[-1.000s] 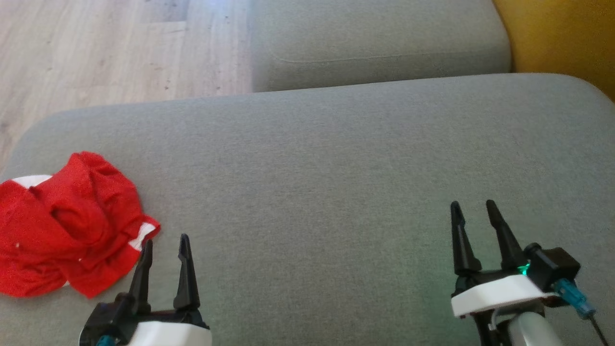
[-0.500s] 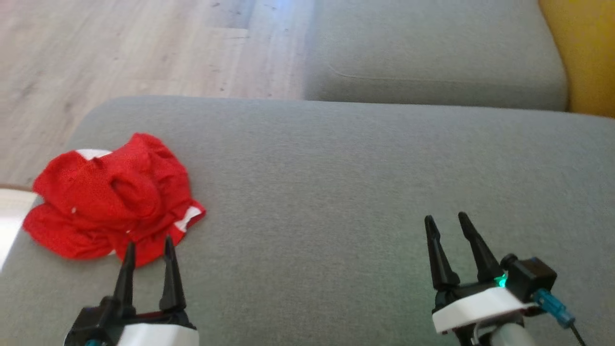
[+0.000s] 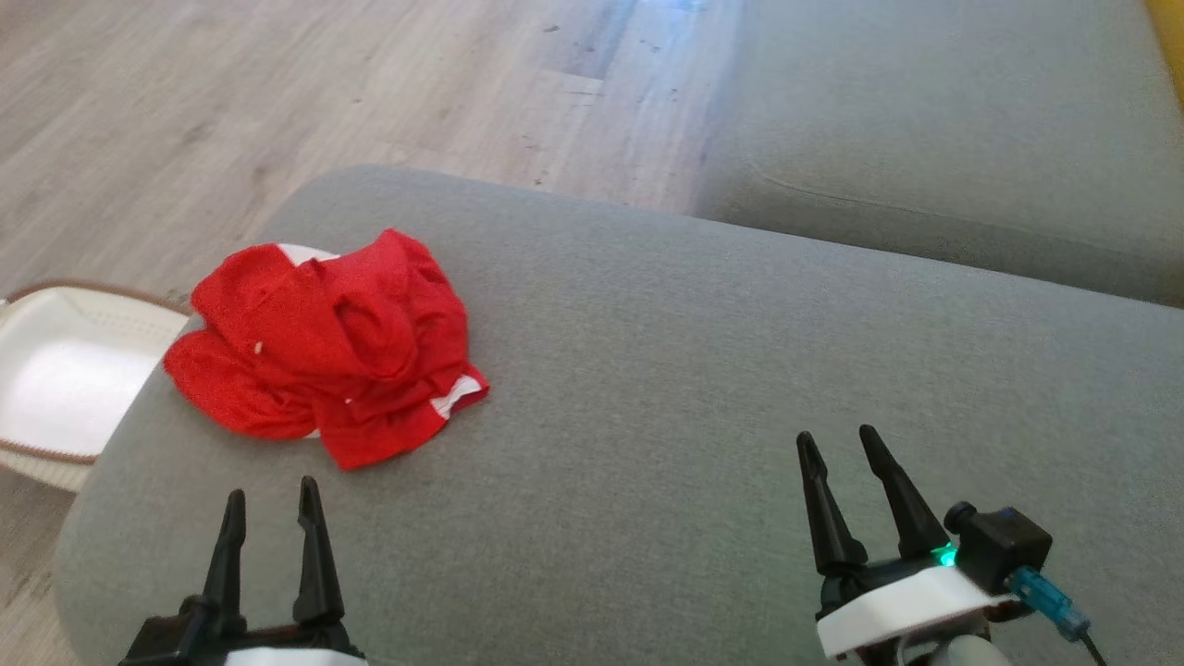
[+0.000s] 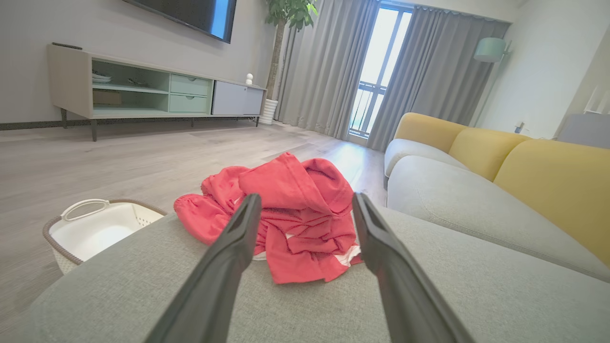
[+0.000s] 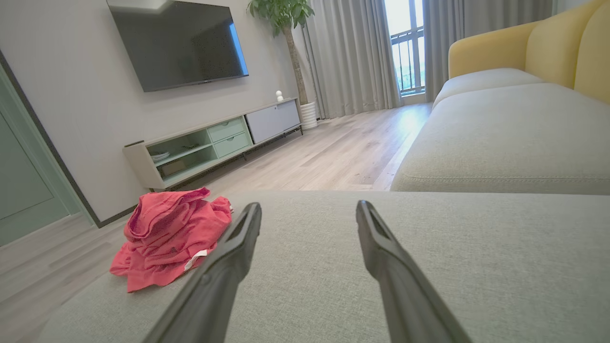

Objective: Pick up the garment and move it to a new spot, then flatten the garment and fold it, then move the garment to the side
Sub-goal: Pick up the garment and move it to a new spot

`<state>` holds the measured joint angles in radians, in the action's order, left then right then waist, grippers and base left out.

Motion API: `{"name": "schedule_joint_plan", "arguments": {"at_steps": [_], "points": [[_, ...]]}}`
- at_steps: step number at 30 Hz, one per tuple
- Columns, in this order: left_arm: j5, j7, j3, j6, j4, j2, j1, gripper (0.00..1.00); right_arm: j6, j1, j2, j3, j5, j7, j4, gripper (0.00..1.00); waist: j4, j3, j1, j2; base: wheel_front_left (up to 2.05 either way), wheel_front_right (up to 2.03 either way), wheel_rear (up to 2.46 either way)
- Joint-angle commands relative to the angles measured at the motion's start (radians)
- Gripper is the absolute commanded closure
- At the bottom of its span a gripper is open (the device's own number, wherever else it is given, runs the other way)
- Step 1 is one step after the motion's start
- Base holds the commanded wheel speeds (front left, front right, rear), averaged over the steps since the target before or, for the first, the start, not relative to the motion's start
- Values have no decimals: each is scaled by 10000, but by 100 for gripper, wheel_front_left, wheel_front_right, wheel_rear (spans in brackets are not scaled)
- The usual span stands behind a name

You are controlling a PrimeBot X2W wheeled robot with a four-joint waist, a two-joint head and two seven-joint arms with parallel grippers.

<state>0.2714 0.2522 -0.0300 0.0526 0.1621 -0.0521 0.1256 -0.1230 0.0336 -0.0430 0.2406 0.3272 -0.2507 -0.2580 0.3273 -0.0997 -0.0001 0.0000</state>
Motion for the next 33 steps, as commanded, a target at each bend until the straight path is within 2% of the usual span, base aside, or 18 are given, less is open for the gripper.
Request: {"name": "schedule_joint_plan", "arguments": {"at_steps": [1, 11, 19, 24, 33], "points": [[-104, 95, 343, 12, -340, 18, -325, 0, -77, -219, -72, 221, 67, -111, 319, 0, 293, -23, 1, 0, 0, 0, 0], [-238, 95, 441, 154, -474, 18, -320, 0, -77, -178, -72, 227, 111, -111, 422, 0, 614, 28, 1, 0, 0, 0, 0], [-592, 95, 945, 361, -402, -114, -856, 0, -77, -293, -72, 188, -177, -111, 580, 0, 211, 451, 1, 0, 0, 0, 0], [-744, -2, 1014, 549, 473, -969, -2170, 0, -77, -566, -72, -118, -570, -111, 832, 0, -183, 1298, 1, 0, 0, 0, 0], [5, -2156, 656, 760, 2722, -2905, -5519, 0, -77, -1417, -72, -1054, -1365, -111, 1048, 0, -859, 3149, 1, 0, 0, 0, 0]]}}
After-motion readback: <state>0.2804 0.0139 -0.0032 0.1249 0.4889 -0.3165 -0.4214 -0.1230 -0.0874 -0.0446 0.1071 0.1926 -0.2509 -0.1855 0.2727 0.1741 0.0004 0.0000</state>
